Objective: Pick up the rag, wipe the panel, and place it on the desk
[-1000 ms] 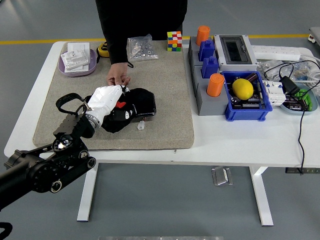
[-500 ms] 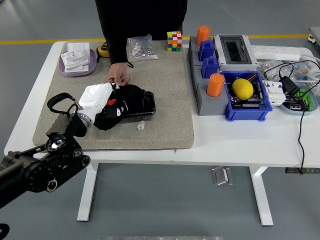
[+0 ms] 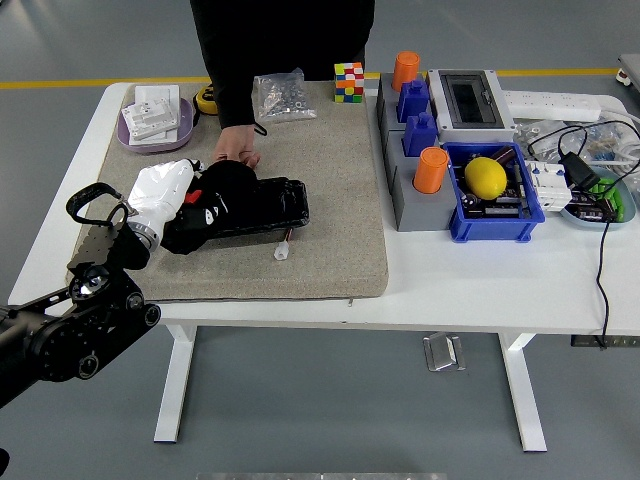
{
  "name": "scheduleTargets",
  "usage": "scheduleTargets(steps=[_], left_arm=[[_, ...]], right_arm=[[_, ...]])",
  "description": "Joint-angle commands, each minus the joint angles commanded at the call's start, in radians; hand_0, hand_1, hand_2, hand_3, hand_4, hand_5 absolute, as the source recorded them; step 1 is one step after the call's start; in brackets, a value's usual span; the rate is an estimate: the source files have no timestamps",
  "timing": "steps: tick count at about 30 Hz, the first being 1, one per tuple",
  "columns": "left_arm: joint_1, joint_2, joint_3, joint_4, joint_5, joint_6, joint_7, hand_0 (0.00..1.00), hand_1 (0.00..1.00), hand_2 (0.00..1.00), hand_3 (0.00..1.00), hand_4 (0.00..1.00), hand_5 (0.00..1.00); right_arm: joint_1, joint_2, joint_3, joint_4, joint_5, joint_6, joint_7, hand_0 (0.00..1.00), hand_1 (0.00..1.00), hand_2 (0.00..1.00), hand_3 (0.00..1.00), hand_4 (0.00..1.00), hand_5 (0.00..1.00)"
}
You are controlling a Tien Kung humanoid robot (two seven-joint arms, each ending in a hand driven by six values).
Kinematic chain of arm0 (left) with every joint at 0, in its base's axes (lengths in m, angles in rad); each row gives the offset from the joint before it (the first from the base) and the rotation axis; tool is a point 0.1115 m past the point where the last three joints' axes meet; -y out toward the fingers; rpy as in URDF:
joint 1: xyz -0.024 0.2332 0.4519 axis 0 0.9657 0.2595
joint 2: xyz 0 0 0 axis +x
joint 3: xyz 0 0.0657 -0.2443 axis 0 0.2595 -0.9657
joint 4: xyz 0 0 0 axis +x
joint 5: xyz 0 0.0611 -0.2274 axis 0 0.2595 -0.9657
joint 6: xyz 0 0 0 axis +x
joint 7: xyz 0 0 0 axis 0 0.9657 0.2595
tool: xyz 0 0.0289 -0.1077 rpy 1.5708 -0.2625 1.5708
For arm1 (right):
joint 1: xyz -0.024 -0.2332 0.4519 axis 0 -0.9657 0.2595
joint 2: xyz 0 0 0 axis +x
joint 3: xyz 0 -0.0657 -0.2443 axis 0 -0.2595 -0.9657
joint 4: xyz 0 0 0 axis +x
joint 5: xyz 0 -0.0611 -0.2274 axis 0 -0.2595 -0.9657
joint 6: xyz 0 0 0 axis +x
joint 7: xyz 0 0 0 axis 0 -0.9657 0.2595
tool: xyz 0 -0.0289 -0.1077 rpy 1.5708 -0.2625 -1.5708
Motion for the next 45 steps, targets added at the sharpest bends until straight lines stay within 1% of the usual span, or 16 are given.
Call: scheduleTargets(steps=[9,14,22,28,33,41,45], left_arm=[[0.01,0.019,-0.039,0.022,0.021,0.004,0.003,0.224,0.125,0.454,0.382,0.428,0.002],[0.015,0.03,-0.068,0.023,0.033,0.006,0.004,0.221,0.125,0.452,0.381,0.432,0.002],[0.023,0.041,-0.088,0.033,0.04,0.008,0.003,0.221,0.125,0.453,0.382,0.433,0.002],[0.026,0.045,-0.087,0.035,0.039,0.009,0.003,0.221,0.125,0.452,0.379,0.436,0.002],[0.02,0.038,-0.08,0.036,0.034,0.008,0.003,0.223,0.124,0.452,0.379,0.437,0.002],[-0.01,0.001,-0.046,0.036,0.022,0.002,0.009,0.221,0.124,0.452,0.38,0.439,0.002],[-0.022,-0.009,-0.022,0.032,0.014,-0.004,0.013,0.218,0.124,0.452,0.382,0.44,0.002]], right_arm=[[-0.002,0.002,0.007,0.0,-0.002,0.001,-0.001,0.761,0.718,0.718,0.596,0.923,0.575],[-0.003,0.003,0.019,0.0,-0.01,0.003,-0.004,0.761,0.718,0.718,0.595,0.923,0.574],[-0.004,0.002,0.02,0.0,-0.006,0.003,-0.004,0.761,0.717,0.718,0.596,0.923,0.575],[-0.004,0.002,0.021,0.0,-0.006,0.004,-0.005,0.761,0.718,0.718,0.596,0.923,0.575],[0.0,0.001,0.02,0.0,-0.005,0.004,-0.005,0.761,0.718,0.718,0.596,0.924,0.575],[0.003,-0.002,0.014,0.0,-0.003,0.005,-0.005,0.761,0.718,0.718,0.596,0.924,0.576],[0.003,-0.005,0.01,0.0,0.0,0.006,-0.004,0.762,0.716,0.717,0.596,0.924,0.576]])
